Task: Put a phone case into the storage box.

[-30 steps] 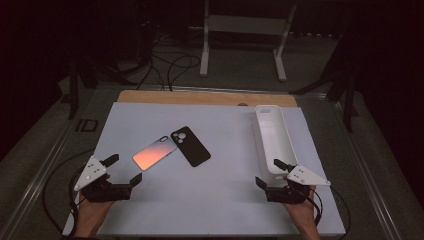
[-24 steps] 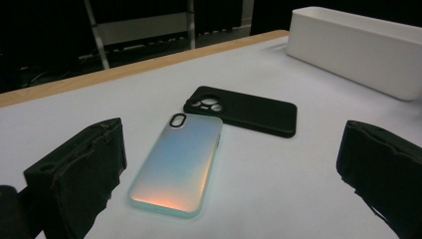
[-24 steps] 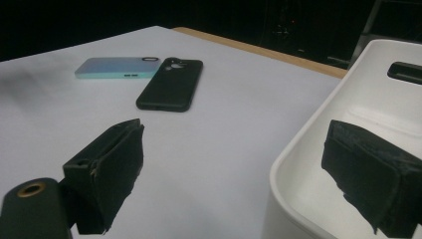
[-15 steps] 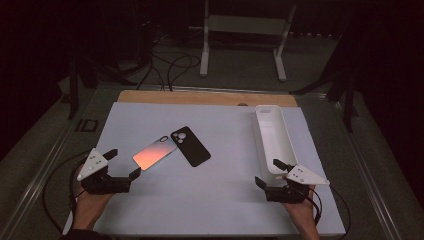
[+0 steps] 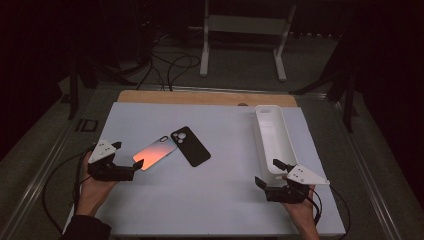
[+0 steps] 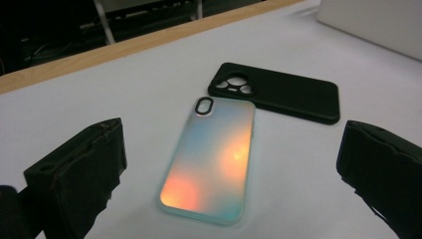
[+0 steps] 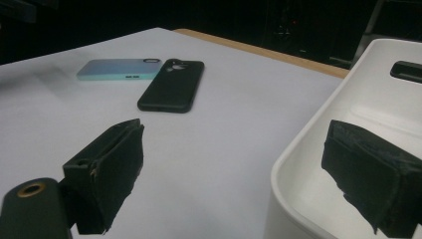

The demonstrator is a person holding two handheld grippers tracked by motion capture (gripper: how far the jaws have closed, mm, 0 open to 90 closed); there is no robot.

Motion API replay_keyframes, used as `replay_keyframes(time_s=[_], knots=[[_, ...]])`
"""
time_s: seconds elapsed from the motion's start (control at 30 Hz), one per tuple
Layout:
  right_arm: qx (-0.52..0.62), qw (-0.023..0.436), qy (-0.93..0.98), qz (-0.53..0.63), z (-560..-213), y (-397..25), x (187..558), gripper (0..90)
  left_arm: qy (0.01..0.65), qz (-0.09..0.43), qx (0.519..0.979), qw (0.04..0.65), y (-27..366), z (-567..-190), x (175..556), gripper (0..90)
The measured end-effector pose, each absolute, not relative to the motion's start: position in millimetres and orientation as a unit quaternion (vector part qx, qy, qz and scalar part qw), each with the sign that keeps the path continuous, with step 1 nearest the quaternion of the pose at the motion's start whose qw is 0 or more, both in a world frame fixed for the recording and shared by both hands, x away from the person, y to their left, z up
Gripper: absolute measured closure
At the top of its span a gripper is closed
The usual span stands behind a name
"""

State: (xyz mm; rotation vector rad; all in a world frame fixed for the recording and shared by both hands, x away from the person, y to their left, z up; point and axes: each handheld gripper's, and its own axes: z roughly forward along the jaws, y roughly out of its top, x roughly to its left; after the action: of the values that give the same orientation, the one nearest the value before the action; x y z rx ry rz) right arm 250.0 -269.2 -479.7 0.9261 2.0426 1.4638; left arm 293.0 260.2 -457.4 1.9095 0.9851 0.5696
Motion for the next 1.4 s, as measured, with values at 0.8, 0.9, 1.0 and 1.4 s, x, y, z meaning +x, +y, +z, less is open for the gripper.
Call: replay_keyframes(time_s=[0.8,0.9,1.0,1.4], knots=[[0.335,0.228,0.744,0.531,-481,-268,250,9.6,0.396,0.211,0.807,0.383,253,-464,331,0.0],[0.334,0.229,0.744,0.531,-481,-268,250,9.6,0.390,0.211,0.816,0.371,249,-463,335,0.0],[0.334,0.228,0.745,0.531,-481,-267,250,9.5,0.385,0.209,0.820,0.368,244,-461,340,0.0],[0.334,0.229,0.744,0.531,-481,-268,250,9.6,0.380,0.191,0.840,0.338,229,-469,360,0.0]])
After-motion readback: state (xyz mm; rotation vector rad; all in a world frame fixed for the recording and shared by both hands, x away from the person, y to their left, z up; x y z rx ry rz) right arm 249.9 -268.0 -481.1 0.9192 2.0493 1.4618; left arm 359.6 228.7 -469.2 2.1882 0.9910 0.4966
